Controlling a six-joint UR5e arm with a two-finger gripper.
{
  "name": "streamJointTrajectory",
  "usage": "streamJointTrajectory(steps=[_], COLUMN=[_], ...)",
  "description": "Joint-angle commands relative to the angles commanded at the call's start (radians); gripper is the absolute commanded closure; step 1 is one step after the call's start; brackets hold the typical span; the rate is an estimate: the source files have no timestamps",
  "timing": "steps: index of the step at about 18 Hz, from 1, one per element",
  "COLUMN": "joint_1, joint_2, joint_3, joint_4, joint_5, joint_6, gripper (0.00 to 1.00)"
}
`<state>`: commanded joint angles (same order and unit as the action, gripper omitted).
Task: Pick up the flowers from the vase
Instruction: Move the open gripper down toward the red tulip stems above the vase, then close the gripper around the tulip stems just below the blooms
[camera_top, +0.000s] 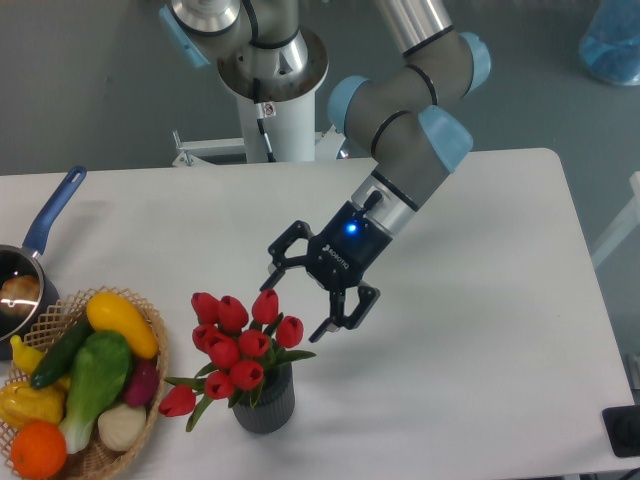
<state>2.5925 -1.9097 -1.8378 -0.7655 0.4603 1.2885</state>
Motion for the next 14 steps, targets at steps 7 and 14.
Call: streamJointTrajectory(steps=[7,14], joint_1=[-0.020,-0.012], joint_2=[-0.074,-0.083], joint_3=[0.078,0.087], joint_4=[-0.002,-0.002], joint_5=[-0.077,-0.078], joint_6=[0.000,0.000], gripper=[0.00,0.00])
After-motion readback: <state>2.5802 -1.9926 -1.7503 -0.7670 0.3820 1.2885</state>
